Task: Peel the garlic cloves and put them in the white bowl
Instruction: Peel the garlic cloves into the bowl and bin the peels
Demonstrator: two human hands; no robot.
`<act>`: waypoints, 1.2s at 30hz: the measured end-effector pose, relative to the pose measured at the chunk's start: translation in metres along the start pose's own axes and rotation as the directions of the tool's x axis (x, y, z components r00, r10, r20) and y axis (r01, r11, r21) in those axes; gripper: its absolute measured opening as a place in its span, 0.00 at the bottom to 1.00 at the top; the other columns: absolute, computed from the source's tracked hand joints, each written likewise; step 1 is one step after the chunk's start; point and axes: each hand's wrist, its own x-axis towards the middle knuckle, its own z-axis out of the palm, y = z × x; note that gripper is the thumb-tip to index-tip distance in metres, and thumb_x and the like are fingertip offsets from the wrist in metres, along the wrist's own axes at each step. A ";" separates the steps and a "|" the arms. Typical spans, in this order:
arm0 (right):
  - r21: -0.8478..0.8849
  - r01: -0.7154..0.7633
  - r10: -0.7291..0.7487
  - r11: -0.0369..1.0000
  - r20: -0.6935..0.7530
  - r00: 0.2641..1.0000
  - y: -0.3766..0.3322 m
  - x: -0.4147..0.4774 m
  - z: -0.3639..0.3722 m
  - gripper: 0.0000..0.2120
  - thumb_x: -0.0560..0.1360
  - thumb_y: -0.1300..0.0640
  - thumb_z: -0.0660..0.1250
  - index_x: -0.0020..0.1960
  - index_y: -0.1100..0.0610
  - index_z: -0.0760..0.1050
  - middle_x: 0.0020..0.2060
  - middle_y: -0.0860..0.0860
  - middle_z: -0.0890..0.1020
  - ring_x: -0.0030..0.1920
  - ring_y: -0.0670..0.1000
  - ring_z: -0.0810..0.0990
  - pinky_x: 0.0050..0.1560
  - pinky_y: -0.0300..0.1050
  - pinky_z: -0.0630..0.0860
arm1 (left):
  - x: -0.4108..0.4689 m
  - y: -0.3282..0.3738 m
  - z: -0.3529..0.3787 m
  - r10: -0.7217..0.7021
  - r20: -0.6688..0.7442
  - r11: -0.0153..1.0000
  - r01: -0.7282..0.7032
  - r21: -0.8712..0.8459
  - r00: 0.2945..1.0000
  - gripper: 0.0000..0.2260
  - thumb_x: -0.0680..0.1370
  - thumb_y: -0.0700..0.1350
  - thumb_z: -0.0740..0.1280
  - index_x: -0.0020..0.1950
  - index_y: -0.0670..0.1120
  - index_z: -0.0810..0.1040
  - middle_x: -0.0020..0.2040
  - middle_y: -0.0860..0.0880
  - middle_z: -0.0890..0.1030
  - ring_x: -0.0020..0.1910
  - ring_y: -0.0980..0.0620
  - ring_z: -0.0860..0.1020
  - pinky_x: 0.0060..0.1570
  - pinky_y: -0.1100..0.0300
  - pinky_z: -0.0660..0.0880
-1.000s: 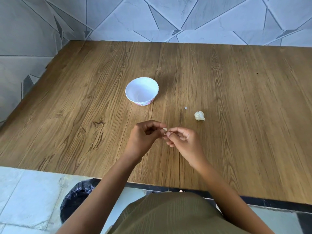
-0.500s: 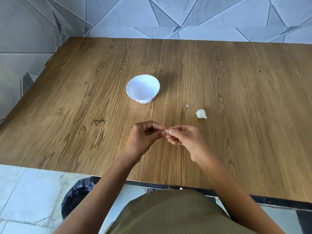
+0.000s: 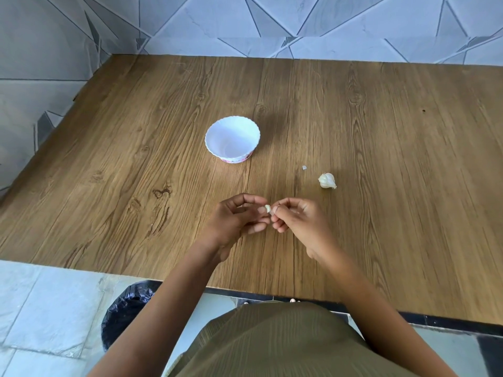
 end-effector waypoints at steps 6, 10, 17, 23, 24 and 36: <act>-0.004 0.015 -0.015 1.000 -0.046 0.999 0.002 0.000 0.003 0.08 0.73 0.67 0.66 0.36 0.61 0.77 0.27 0.51 0.78 0.27 0.45 0.76 0.29 0.36 0.74 | 0.000 -0.001 0.004 0.231 -0.080 0.909 -0.186 0.372 0.970 0.03 0.74 0.34 0.69 0.46 0.41 0.79 0.38 0.43 0.81 0.38 0.50 0.80 0.40 0.59 0.79; 0.021 0.020 -0.019 1.000 -0.075 0.997 0.004 0.000 0.002 0.08 0.73 0.68 0.66 0.37 0.62 0.77 0.27 0.51 0.78 0.27 0.44 0.76 0.28 0.35 0.73 | 0.000 0.001 0.006 0.319 -0.059 0.835 -0.252 0.489 0.946 0.04 0.73 0.35 0.71 0.46 0.41 0.82 0.39 0.43 0.83 0.40 0.45 0.81 0.45 0.53 0.79; 0.008 0.020 -0.019 1.000 -0.062 0.998 0.004 0.001 0.002 0.10 0.73 0.69 0.64 0.35 0.60 0.77 0.25 0.48 0.78 0.26 0.43 0.75 0.28 0.34 0.73 | 0.001 0.000 0.007 0.262 -0.021 0.886 -0.231 0.401 0.965 0.06 0.73 0.35 0.71 0.44 0.45 0.82 0.37 0.46 0.84 0.38 0.52 0.82 0.41 0.61 0.80; -0.031 0.020 -0.021 0.999 -0.024 1.000 0.006 -0.001 0.001 0.09 0.74 0.68 0.64 0.36 0.61 0.76 0.25 0.47 0.77 0.27 0.42 0.75 0.29 0.34 0.72 | 0.003 -0.006 0.008 0.167 -0.011 0.955 -0.159 0.252 0.986 0.07 0.78 0.37 0.64 0.47 0.43 0.82 0.35 0.49 0.83 0.35 0.55 0.82 0.36 0.66 0.78; -0.038 0.017 -0.017 0.999 -0.014 1.000 0.006 -0.001 0.001 0.09 0.74 0.67 0.64 0.36 0.60 0.76 0.25 0.46 0.77 0.27 0.42 0.74 0.29 0.34 0.72 | 0.004 -0.007 0.008 0.152 -0.009 0.960 -0.146 0.240 0.988 0.08 0.79 0.37 0.63 0.46 0.43 0.81 0.34 0.49 0.83 0.35 0.56 0.81 0.35 0.66 0.78; -0.509 0.244 -0.283 0.825 0.001 0.959 0.015 -0.001 -0.003 0.09 0.74 0.58 0.69 0.39 0.63 0.78 0.31 0.53 0.80 0.31 0.51 0.77 0.32 0.46 0.72 | 0.004 -0.006 0.001 0.160 -0.075 0.967 -0.141 0.213 0.984 0.05 0.77 0.42 0.67 0.44 0.45 0.83 0.39 0.46 0.85 0.38 0.55 0.82 0.36 0.66 0.78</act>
